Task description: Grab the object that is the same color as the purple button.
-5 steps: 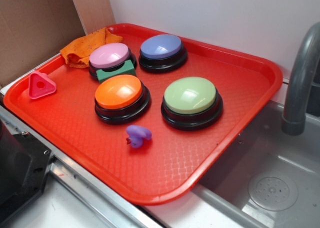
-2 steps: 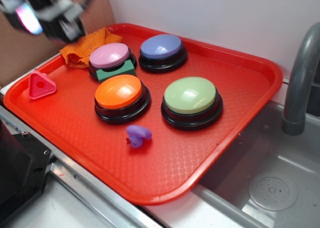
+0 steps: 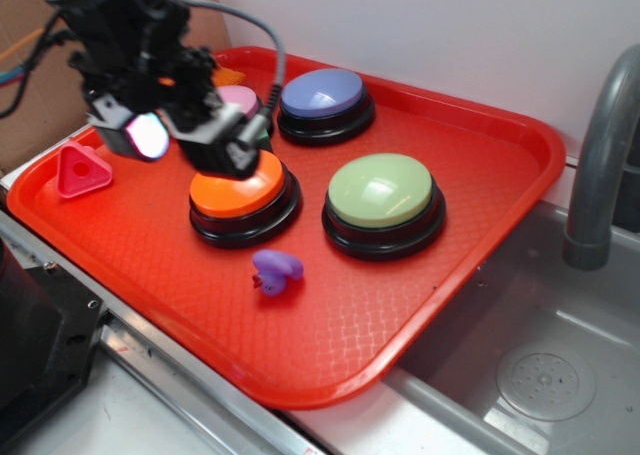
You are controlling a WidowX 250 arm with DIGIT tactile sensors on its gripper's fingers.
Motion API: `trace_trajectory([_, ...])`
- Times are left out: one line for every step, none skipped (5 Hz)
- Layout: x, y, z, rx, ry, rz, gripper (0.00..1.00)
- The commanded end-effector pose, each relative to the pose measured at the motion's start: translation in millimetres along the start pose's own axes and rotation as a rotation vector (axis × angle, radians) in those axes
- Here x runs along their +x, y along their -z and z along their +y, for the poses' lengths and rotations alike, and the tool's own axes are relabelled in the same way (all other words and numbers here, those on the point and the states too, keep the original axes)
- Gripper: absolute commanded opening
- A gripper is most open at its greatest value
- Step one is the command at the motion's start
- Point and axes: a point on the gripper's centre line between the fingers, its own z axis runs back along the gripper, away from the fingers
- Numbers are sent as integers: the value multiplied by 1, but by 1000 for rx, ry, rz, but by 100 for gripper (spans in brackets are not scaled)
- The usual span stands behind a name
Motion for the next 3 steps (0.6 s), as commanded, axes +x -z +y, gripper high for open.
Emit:
trace_trajectory([9, 38, -24, 54, -59, -57, 100])
trace_trajectory([8, 53, -21, 90, -111, -58, 100])
trace_trajectory([5, 67, -14, 91, -140, -28, 100])
